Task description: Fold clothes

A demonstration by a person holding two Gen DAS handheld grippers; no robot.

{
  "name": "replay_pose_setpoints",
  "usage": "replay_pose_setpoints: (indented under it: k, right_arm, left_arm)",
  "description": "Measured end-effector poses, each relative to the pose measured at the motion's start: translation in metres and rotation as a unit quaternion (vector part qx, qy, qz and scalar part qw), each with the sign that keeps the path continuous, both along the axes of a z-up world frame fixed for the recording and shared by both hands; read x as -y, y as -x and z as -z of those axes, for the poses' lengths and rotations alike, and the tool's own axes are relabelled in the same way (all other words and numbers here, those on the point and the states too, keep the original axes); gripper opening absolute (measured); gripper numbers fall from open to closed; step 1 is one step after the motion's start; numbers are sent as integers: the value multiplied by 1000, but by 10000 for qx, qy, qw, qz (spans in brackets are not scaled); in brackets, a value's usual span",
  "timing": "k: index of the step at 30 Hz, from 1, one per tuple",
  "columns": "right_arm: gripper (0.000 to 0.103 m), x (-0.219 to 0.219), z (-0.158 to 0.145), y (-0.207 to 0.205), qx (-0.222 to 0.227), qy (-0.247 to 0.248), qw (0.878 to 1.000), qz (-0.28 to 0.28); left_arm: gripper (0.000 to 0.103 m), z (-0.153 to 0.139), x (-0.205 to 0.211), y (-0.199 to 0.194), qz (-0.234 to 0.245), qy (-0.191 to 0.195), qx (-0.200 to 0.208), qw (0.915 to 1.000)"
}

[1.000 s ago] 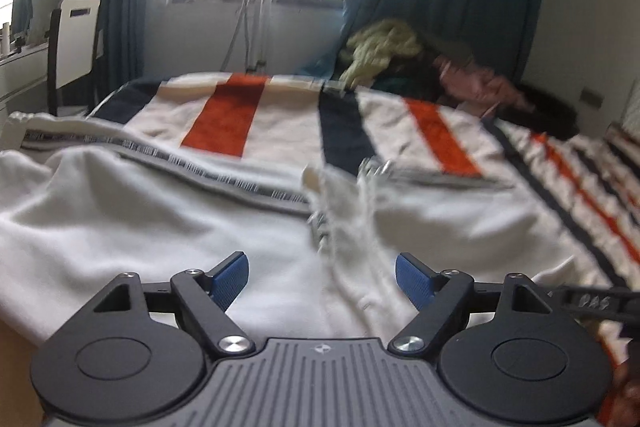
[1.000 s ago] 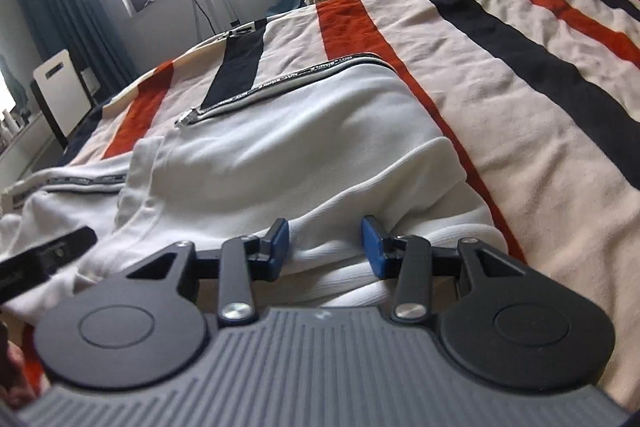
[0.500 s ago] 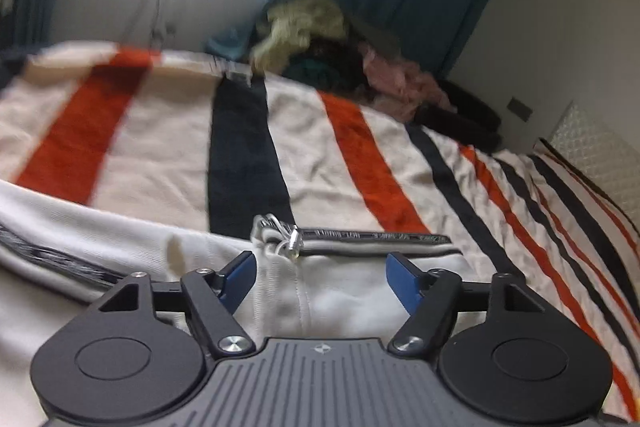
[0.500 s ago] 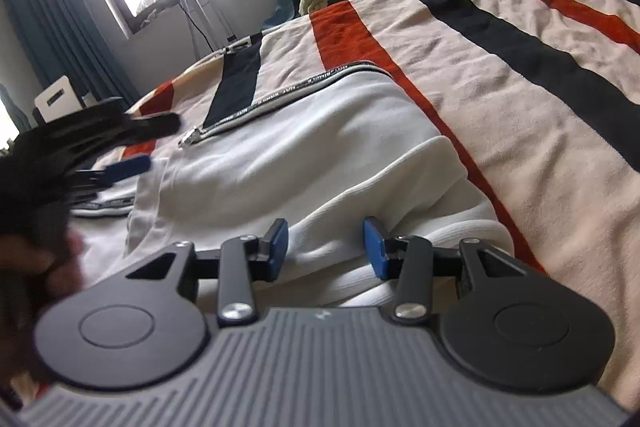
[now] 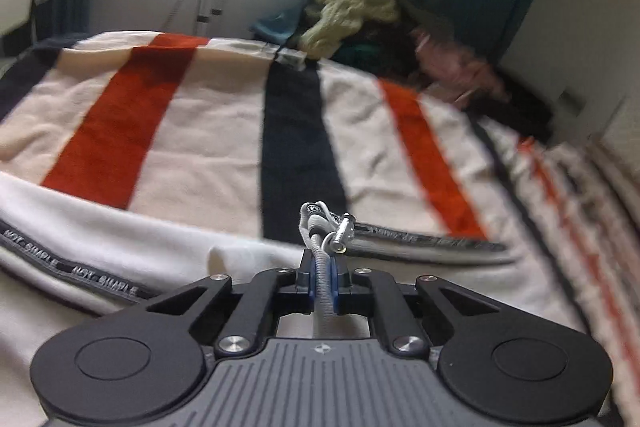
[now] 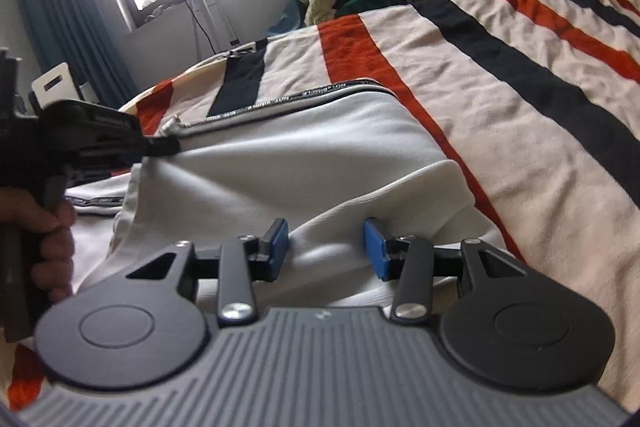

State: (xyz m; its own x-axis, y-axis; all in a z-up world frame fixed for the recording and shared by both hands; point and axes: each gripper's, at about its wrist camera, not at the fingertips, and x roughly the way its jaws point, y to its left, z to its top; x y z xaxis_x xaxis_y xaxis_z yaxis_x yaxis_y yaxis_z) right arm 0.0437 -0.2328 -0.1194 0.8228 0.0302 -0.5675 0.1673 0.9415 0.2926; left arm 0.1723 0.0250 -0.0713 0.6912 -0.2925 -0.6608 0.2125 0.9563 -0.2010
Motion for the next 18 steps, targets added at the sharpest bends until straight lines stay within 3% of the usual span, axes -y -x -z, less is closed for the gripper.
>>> replay_pose_setpoints:
  k: [2, 7, 12, 18]
  right_arm:
    - [45, 0, 0, 1, -34, 48, 10000, -44]
    - [46, -2, -3, 3, -96, 144, 9998, -98]
    - [46, -8, -15, 6, 8, 293, 9994, -167]
    - [46, -14, -22, 15, 40, 389, 9990, -208]
  left_arm:
    - [11, 8, 7, 6, 16, -286, 98, 9995]
    - [34, -7, 3, 30, -61, -438, 289, 9986]
    - [82, -43, -24, 78, -270, -789, 532, 9951]
    - [98, -68, -108, 133, -794, -414, 246, 9957]
